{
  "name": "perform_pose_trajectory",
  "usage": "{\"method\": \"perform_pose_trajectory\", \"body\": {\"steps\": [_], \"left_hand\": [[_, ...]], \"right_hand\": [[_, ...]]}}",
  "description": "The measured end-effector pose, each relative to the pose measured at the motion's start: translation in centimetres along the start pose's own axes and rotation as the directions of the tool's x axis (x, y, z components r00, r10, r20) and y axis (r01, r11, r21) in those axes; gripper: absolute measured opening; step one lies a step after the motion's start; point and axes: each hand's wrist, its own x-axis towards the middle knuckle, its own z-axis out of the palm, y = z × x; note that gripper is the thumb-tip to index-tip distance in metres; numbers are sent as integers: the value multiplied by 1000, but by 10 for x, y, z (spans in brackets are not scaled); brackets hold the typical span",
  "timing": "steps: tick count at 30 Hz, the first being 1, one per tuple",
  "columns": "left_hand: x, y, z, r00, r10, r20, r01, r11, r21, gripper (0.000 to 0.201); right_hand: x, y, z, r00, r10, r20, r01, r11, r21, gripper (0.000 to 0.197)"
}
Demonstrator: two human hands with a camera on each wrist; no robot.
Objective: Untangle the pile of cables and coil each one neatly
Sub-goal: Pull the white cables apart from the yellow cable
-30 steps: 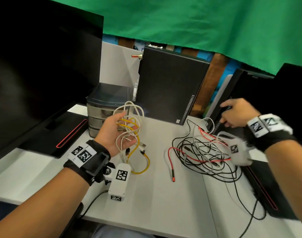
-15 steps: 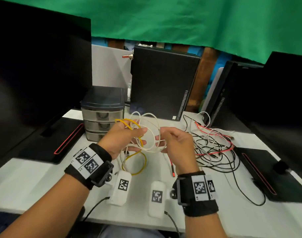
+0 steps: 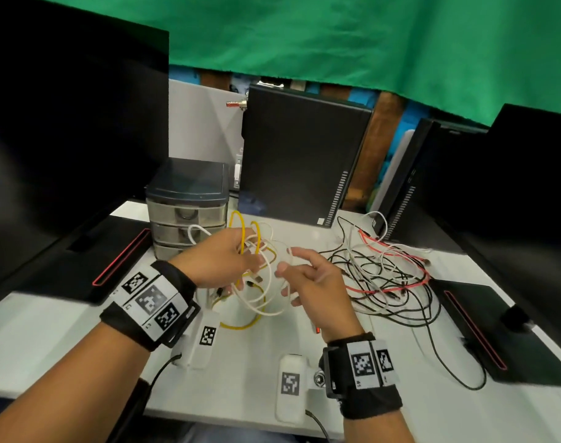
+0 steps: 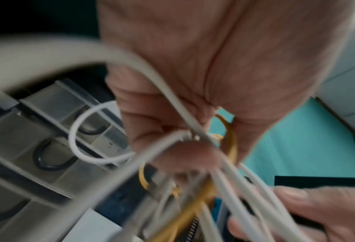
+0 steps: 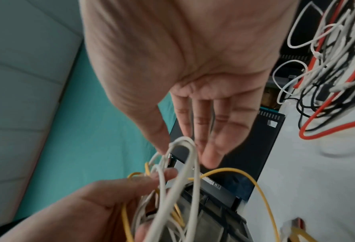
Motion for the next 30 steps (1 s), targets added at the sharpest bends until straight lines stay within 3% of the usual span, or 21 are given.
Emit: {"method": "perform_pose_trajectory", "body": {"steps": [2,4,5,7,9,11,12,14,20,23,26,30], "left_hand": [[2,-3,5,985,-27,-169,31,999,20,11],[1,4,12,954,-64,-294,17,987,-161,27],[0,12,14,953,-89,-288,-4,951,-308,33],[-4,25,16,980,-122,-158,13,829,-560,32],[-9,31,10,995,-95,-2,73,774,-629,28],[-11,27,1,997,-21,72,56,855,-516,42],[-12,25,-4,997,1,73,30,902,-431,41],[-14,21,-14,999,22,43,-8,953,-303,34],[-8,9,-27,998,-2,-69,-12,978,-209,23],[-9,3,-33,978,1,-210,-21,996,-91,14],[-4,16,-50,944,84,-319,-88,996,-1,7],[16,70,-84,931,223,-288,-143,950,276,14]], "right_hand": [[2,2,1,997,-42,62,46,997,-62,59],[3,4,4,982,-60,182,75,994,-75,82],[3,7,7,976,-64,210,79,995,-62,89],[4,11,13,988,-88,131,99,991,-87,92],[6,16,15,991,-134,-16,132,988,-82,67],[7,16,14,979,-125,-160,126,992,-7,14],[7,15,12,973,-93,-213,104,994,43,6],[7,14,5,967,-19,-252,48,993,112,20],[1,4,-3,978,7,-210,32,983,181,20],[3,11,-6,965,30,-259,27,976,215,20],[8,19,-11,954,62,-294,4,976,219,23],[11,38,-12,964,118,-238,-85,985,148,20]]}}
